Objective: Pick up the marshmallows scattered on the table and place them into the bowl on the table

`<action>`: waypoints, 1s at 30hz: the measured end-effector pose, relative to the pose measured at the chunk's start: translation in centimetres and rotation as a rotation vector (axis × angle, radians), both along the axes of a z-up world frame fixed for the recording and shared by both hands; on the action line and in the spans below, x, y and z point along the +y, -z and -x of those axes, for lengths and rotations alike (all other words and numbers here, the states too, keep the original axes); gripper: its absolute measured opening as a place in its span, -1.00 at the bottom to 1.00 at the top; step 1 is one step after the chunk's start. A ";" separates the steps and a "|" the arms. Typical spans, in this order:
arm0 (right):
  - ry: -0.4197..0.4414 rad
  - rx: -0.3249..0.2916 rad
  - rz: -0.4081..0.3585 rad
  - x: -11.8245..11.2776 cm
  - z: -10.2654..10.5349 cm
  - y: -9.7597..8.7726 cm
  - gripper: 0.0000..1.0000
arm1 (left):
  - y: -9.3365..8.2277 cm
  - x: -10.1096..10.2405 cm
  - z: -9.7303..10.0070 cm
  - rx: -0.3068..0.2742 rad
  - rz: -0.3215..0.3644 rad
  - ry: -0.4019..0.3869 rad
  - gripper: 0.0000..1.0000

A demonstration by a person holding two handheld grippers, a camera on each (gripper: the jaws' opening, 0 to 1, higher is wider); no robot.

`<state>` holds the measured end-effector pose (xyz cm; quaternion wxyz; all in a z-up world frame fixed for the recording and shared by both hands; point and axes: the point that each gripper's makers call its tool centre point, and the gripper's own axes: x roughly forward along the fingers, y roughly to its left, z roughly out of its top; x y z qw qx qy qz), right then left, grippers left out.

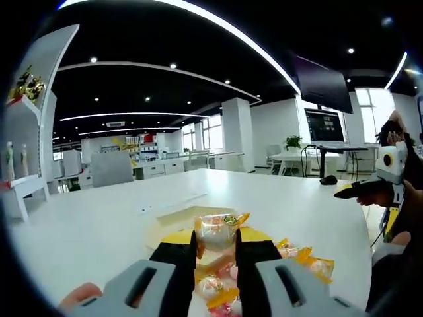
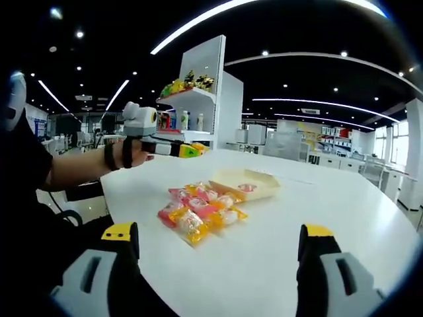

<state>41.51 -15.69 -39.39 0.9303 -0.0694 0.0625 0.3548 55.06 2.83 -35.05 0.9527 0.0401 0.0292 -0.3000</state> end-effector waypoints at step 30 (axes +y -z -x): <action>-0.002 -0.014 0.019 0.3 -0.3 -0.3 0.93 | 4.0 0.5 -5.0 0.020 0.000 0.002 -0.54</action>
